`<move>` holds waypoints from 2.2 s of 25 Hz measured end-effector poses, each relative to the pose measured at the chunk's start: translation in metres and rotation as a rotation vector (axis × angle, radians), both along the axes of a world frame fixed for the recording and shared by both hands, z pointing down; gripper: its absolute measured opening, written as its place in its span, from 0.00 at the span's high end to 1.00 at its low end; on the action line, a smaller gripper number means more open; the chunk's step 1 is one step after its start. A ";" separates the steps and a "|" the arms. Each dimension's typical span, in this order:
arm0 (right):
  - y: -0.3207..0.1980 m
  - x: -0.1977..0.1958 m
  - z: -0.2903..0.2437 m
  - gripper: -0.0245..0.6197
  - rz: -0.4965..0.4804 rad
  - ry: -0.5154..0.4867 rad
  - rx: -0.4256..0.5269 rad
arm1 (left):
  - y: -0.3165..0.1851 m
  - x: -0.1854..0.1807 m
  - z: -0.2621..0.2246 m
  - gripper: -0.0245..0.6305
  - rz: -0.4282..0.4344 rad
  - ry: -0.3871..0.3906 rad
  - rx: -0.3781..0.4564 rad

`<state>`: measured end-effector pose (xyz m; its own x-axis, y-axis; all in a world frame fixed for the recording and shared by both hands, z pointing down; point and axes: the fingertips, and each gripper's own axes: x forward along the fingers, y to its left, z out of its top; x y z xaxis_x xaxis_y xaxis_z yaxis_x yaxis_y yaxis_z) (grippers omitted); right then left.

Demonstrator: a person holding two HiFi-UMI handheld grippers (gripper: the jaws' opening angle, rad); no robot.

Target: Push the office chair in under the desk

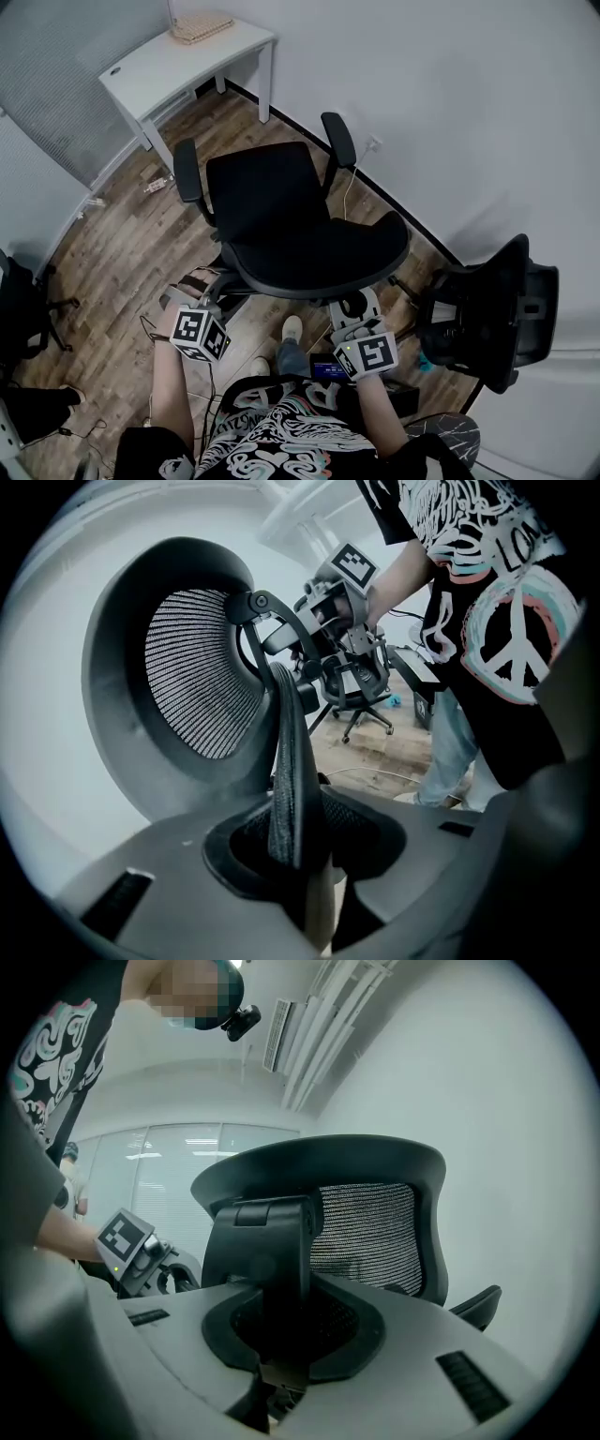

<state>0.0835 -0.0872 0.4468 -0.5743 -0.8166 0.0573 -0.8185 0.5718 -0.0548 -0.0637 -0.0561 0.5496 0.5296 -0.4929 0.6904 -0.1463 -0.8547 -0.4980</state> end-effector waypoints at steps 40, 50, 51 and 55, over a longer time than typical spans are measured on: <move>-0.094 0.034 0.000 0.90 -0.144 0.015 0.030 | -0.074 0.041 0.000 0.74 -0.158 0.008 0.009; -0.112 0.032 -0.001 0.90 -0.167 0.014 0.031 | -0.090 0.040 -0.001 0.74 -0.171 0.007 0.025; -0.114 0.031 -0.001 0.90 -0.170 0.015 0.030 | -0.091 0.040 -0.001 0.74 -0.170 0.007 0.026; -0.121 0.029 0.001 0.90 -0.181 0.017 0.026 | -0.097 0.037 -0.001 0.74 -0.176 0.008 0.019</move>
